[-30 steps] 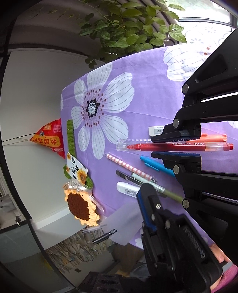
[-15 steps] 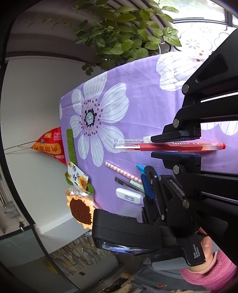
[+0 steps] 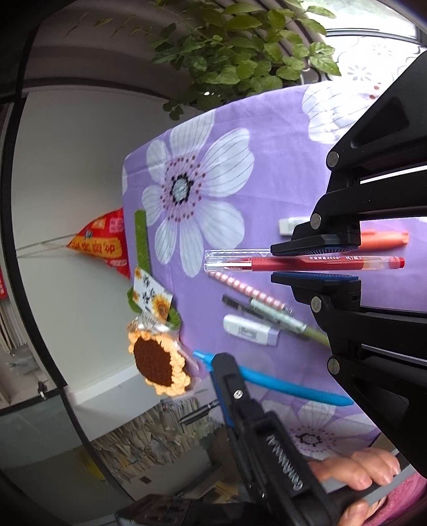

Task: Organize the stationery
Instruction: 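Carry blue and red pens with both tools and lower into frosted cup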

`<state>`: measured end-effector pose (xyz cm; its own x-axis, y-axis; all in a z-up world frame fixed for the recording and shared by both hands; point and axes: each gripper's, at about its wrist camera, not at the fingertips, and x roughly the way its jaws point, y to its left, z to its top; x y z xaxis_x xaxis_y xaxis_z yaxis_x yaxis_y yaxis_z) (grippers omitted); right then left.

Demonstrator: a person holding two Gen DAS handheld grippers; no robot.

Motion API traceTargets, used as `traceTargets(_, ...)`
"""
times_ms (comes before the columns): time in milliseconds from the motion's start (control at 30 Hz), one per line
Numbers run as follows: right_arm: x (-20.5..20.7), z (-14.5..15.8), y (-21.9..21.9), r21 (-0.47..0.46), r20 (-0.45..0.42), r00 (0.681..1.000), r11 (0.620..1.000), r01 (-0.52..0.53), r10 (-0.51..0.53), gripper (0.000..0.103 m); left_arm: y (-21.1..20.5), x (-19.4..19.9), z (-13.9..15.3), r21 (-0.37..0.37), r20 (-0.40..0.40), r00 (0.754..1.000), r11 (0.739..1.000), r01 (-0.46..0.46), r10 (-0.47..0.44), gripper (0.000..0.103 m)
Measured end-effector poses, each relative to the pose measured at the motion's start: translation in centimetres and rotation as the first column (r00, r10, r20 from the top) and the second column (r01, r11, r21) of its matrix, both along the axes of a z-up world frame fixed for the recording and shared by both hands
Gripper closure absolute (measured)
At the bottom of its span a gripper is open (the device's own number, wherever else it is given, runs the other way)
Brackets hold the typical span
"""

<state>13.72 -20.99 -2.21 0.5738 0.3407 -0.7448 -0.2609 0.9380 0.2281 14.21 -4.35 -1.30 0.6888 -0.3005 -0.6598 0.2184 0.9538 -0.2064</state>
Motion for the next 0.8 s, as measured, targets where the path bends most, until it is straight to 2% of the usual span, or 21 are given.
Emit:
traceTargets(167, 0.4, 2.1, 3.3, 0.007, 0.062, 0.995, 0.997, -0.075, 0.075, 0.093, 4.3, 0.1, 2.6, -0.066, 0.077, 0.994, 0.995, -0.072, 0.077, 0.093)
traceTargets(367, 1.6, 5.2, 8.1, 0.044, 0.147, 0.977, 0.986, -0.162, 0.154, 0.093, 8.1, 1.1, 4.0, -0.113, 0.107, 0.981, 0.983, -0.147, 0.16, 0.093)
traceTargets(500, 2.6, 6.9, 11.1, 0.077, 0.195, 0.962, 0.974, -0.212, 0.193, 0.093, 9.2, 1.5, 4.4, -0.133, 0.135, 0.974, 0.978, -0.162, 0.18, 0.093)
traceTargets(600, 3.5, 7.3, 12.7, 0.088, 0.219, 0.954, 0.97, -0.226, 0.203, 0.093, 10.1, 1.8, 4.8, -0.145, 0.169, 0.968, 0.976, -0.164, 0.187, 0.093)
traceTargets(800, 5.8, 6.8, 14.6, 0.136, 0.208, 0.961, 0.967, -0.215, 0.185, 0.093, 11.6, 3.0, 4.5, -0.186, 0.185, 0.96, 0.967, -0.175, 0.209, 0.094)
